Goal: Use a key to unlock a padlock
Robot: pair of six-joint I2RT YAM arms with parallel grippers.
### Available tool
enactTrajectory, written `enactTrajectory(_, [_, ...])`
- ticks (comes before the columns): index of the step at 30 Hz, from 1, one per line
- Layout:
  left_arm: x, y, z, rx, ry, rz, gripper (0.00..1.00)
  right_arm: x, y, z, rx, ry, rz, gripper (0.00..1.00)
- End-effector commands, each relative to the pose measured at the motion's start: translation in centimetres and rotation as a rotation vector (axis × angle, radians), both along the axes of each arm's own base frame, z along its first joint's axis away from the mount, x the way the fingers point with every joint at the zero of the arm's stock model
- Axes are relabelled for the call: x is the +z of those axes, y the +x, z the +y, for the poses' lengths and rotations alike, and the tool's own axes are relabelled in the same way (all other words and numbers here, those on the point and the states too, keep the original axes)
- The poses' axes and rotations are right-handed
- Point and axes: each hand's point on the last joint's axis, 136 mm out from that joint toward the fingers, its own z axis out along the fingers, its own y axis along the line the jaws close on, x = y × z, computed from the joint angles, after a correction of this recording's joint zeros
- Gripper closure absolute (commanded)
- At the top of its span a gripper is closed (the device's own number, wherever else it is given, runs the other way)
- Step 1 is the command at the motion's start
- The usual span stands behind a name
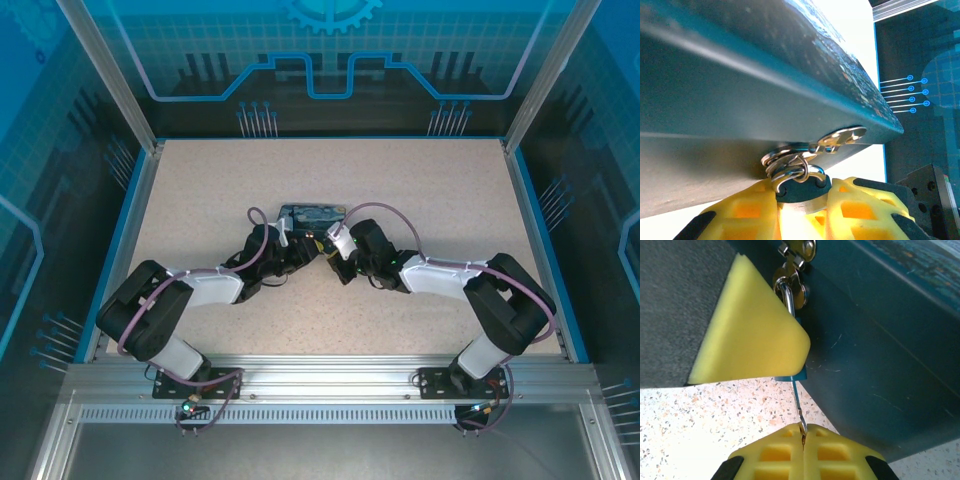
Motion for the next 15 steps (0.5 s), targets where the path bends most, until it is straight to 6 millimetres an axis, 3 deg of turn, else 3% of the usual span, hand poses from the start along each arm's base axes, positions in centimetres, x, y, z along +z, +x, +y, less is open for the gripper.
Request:
enactTrajectory(1, [1.3, 0.0, -0.6, -0.018, -0.031, -0.036, 0.96, 4.4, 1.1, 2.6, 0.054, 0.142, -0.09, 1.0])
enactTrajectory(8, [1.3, -0.1, -0.7, -0.024, -0.038, -0.026, 0.97, 4.9, 2.3, 2.4, 0.056, 0.135, -0.122, 1.0])
enactTrajectory(15, [1.7, -0.3, -1.0, -0.034, -0.052, -0.027, 0.97, 3.2, 2.7, 2.8, 0.08, 0.083, -0.113, 1.0])
